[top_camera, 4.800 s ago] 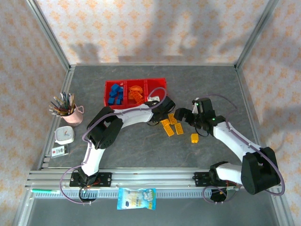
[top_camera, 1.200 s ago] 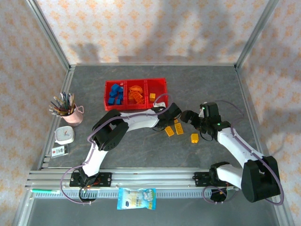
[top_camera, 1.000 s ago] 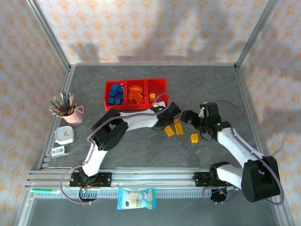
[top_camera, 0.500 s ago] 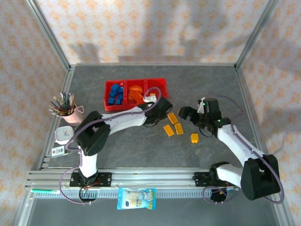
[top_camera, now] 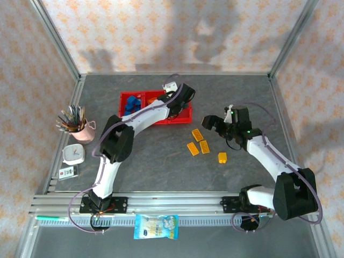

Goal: Sort the legos into containers by color
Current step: Place the lego in the container.

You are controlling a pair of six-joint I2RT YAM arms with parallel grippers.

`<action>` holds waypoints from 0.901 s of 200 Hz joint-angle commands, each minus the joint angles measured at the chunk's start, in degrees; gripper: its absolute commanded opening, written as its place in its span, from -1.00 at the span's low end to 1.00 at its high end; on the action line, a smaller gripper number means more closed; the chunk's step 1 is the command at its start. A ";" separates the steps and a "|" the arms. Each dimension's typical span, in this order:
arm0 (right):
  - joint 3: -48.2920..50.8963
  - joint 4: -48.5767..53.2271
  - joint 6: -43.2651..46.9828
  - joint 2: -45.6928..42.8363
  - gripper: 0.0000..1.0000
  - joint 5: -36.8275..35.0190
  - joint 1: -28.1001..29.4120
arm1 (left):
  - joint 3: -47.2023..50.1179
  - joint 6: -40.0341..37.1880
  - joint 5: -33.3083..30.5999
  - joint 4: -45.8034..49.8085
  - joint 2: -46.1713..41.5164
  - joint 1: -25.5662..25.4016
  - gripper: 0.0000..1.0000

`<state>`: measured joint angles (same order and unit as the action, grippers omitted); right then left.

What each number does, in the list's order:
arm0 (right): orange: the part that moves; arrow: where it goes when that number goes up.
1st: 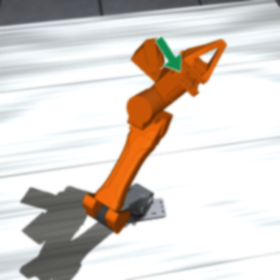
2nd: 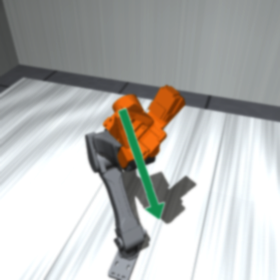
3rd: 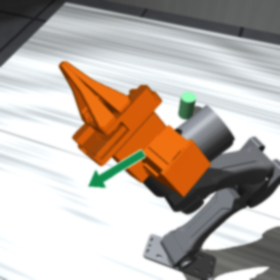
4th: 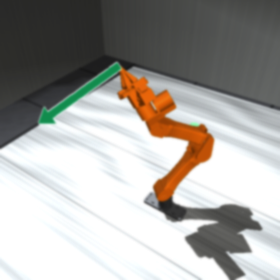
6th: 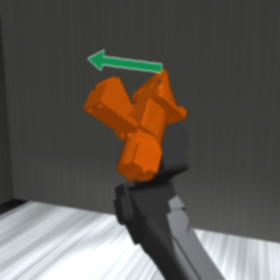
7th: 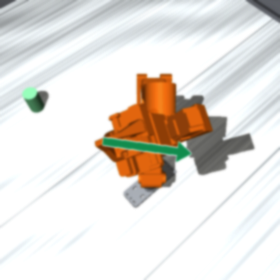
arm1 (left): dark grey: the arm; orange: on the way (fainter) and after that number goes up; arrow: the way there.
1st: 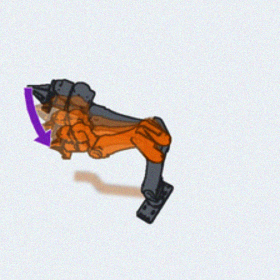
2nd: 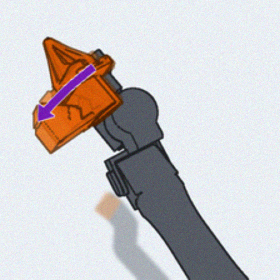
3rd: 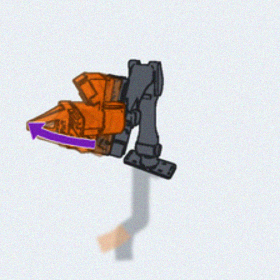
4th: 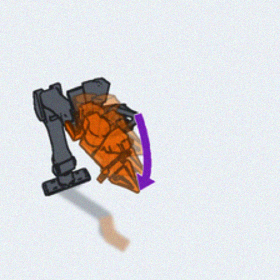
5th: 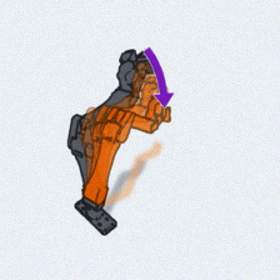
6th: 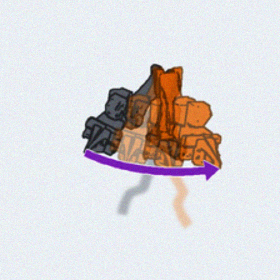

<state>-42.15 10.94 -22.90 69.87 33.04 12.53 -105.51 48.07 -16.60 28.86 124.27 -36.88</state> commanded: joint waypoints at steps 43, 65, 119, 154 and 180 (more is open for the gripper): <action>-2.67 -0.21 0.01 -0.21 0.99 -0.25 -0.08 | -7.83 -5.86 -0.61 4.41 3.79 1.35 0.12; -2.67 0.39 0.22 -0.02 0.99 0.33 0.01 | -5.44 -5.88 1.60 4.27 0.65 1.29 0.14; -1.52 4.34 1.45 -1.10 0.99 0.06 0.52 | 8.62 -3.68 7.19 0.30 -11.53 -1.95 0.23; 1.61 5.41 0.68 -3.47 0.99 -1.64 0.52 | 15.82 2.75 7.73 -0.34 -17.10 -6.51 0.32; 4.19 5.30 0.17 -4.27 0.99 -2.25 0.43 | 19.73 7.55 8.88 -2.71 -18.36 -9.75 0.38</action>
<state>-40.25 14.59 -22.44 67.35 32.56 12.60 -88.97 49.74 -9.26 28.56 107.20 -44.34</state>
